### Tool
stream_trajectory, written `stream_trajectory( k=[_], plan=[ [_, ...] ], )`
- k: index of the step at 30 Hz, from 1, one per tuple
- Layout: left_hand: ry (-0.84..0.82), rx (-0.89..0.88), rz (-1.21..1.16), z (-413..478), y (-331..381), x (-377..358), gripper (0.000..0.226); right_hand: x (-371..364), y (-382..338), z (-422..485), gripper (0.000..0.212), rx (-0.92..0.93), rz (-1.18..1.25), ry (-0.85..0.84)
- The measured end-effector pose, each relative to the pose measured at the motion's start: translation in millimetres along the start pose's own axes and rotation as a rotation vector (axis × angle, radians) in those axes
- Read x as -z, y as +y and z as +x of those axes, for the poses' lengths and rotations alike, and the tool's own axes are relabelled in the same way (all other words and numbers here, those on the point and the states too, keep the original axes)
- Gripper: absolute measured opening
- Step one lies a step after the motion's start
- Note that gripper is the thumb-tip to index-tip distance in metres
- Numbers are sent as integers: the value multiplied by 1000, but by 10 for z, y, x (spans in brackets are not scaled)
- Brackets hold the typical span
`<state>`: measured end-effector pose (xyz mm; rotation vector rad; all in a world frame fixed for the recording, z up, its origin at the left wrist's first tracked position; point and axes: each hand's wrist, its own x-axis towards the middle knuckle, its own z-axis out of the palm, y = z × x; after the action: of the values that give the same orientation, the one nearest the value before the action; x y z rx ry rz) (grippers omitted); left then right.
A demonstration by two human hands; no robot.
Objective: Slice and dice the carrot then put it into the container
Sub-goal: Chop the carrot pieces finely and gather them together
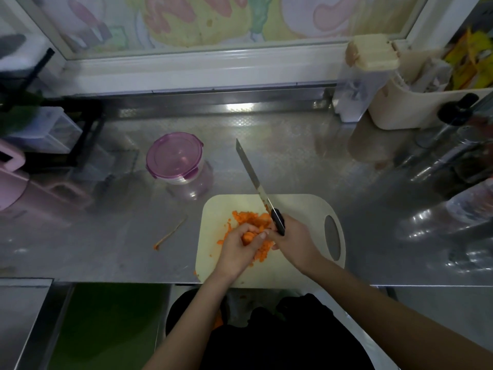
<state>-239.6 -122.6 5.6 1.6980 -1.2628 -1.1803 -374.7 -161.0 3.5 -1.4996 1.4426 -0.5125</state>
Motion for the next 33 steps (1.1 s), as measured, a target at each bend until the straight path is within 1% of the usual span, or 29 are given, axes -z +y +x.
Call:
stream_trajectory(
  k=[3,5,7,9,11,15,19,20,22,24,27,30,33],
  plan=[
    [101,9,57,-39,-93,95,13,22,47,-22,14,31,-105,30],
    [173,39,113,-33,-146,166,15,83,85,-2,14,5,-128,56],
    [216,69,143,-7,-179,219,18,154,105,68,11,-7,-152,88],
    [242,93,123,13,-214,250,22,195,106,176,11,2,-202,115],
    [261,123,99,14,-248,265,22,192,76,290,15,3,-231,129],
    [279,180,58,-23,-308,290,18,81,5,459,14,-2,-292,101],
    [317,195,7,-75,-326,336,17,-46,-45,521,32,-17,-377,76],
    [329,204,-1,-83,-323,354,18,-65,-46,532,33,-22,-384,79],
    [347,225,-17,-94,-310,382,18,-93,-47,547,27,-19,-396,68],
    [360,228,-38,-89,-294,401,19,-103,-53,562,23,-17,-457,52],
    [373,219,-50,-62,-263,395,21,-99,-82,583,29,-33,-544,30],
    [375,199,-77,-26,-207,366,20,-77,-87,580,27,-46,-506,25],
    [365,170,-84,5,-176,329,17,-15,-90,540,18,-35,-415,61]
  ],
)
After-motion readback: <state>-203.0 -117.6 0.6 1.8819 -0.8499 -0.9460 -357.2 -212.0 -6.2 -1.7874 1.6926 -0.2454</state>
